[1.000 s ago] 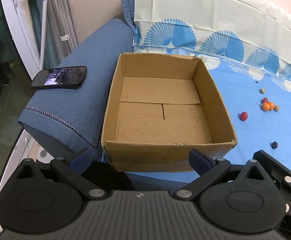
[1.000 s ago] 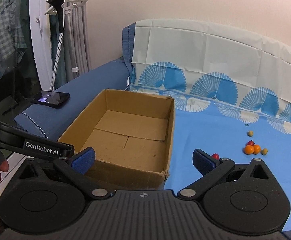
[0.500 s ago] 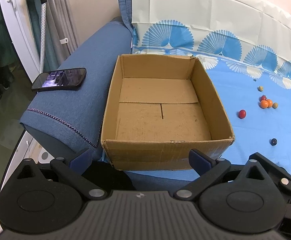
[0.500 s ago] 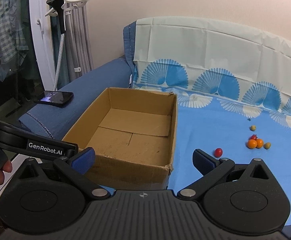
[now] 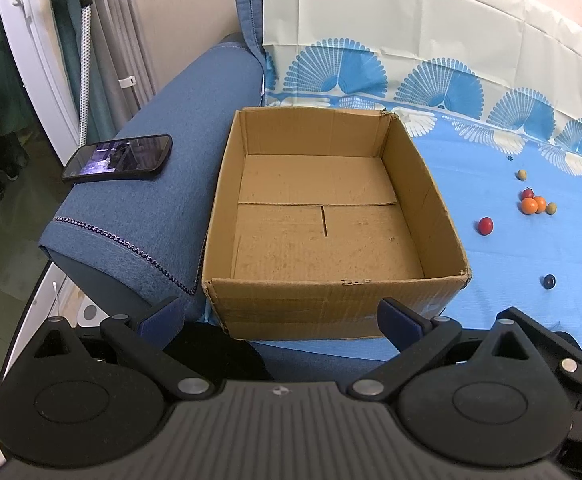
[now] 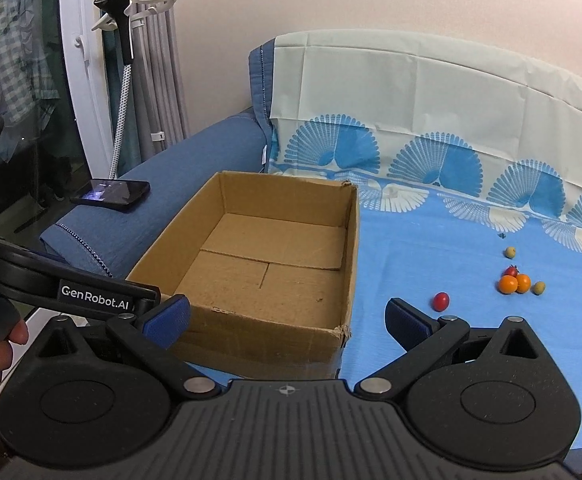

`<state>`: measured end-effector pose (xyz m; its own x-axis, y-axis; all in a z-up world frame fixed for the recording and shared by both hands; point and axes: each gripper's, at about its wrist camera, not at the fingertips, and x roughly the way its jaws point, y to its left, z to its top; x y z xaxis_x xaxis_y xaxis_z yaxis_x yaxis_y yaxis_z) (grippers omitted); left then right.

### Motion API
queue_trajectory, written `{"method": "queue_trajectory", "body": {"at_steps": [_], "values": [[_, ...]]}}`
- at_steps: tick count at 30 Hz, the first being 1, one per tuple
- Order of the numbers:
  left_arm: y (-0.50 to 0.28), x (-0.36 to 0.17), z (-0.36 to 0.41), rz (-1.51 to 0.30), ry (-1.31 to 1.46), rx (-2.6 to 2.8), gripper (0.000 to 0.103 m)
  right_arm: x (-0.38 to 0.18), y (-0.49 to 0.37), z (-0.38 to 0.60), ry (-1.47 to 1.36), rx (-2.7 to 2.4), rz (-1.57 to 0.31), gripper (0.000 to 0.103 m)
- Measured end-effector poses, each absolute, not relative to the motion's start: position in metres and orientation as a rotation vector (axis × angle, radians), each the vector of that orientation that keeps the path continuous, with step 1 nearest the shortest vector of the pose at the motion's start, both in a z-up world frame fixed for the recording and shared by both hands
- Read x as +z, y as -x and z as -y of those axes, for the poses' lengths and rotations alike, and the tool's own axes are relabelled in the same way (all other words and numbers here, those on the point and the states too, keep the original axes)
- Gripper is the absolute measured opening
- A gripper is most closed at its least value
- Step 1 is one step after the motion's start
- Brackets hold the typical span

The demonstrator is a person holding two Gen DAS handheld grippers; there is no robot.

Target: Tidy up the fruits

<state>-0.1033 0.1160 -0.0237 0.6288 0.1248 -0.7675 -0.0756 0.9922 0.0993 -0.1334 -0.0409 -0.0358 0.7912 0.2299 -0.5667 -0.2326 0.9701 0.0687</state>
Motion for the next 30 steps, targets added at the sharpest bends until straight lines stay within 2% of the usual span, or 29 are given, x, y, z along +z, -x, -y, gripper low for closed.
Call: {"method": "queue_trajectory", "body": {"at_steps": [30], "values": [[0.1018,-0.0268,-0.1152,-0.886,-0.069,0.111,0.103,-0.0364,0.1315,0.0424,-0.009,0.246,-0.616,0.103]]}}
